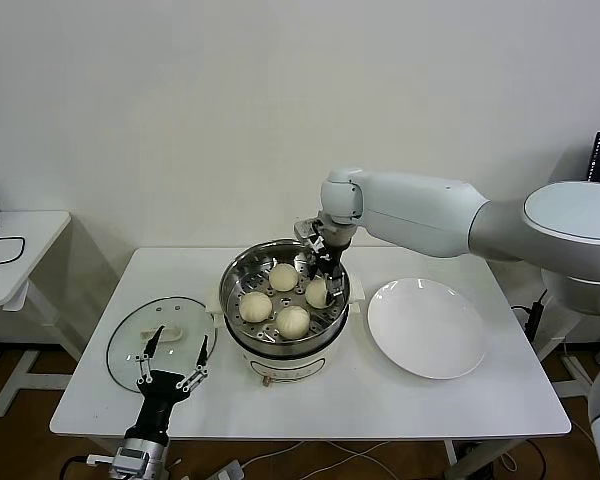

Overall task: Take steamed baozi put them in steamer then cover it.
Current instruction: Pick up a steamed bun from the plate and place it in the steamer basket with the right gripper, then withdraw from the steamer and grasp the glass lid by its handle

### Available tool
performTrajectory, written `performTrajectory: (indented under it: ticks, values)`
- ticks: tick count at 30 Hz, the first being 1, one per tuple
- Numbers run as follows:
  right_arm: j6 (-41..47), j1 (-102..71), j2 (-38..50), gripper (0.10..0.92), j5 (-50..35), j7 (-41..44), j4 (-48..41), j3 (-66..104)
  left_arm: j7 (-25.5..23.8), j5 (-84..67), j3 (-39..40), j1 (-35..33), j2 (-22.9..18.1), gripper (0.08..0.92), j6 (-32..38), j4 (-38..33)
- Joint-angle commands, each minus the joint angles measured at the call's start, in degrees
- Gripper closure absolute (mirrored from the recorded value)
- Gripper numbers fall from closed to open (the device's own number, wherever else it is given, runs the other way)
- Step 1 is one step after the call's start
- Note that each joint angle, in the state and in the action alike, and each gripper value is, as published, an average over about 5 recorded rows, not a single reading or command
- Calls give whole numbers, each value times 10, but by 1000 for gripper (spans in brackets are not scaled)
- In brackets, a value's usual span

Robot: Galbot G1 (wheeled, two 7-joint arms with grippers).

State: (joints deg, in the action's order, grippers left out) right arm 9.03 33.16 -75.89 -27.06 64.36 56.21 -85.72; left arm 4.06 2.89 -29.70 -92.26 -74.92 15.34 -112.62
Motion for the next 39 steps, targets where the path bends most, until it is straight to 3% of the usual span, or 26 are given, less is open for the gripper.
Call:
performTrajectory:
  ticks: [1, 8, 16, 18, 21, 24, 29, 33, 39]
  values:
    - [-1, -9, -6, 215, 7, -4, -10, 4, 1, 0, 0, 0, 0, 177, 0, 0]
    - [-3, 5, 18, 203, 3, -5, 31, 29, 1, 0, -1, -1, 1, 177, -1, -2]
    - [-34, 10, 124, 203, -40, -53, 129, 149, 2, 14, -1, 2, 1, 177, -1, -4]
    - [-55, 3, 159, 203, -69, -122, 153, 173, 3, 23, -3, 3, 2, 177, -1, -5]
    - [-103, -21, 218, 203, -99, -295, 200, 188, 7, 39, -5, 7, 3, 177, -1, -5]
    - [-146, -62, 270, 203, -108, -483, 246, 202, 13, 64, -7, 14, 4, 177, -5, -3]
    - [-199, -195, 336, 203, -101, -718, 294, 330, 31, 138, -11, 31, 8, 177, -10, 10]
    - [-250, -345, 361, 203, -90, -802, 309, 483, 44, 183, -16, 45, 16, 177, -22, 19]
    - [-296, -595, 346, 203, -44, -821, 322, 735, 56, 236, -29, 67, 27, 177, -31, 39]
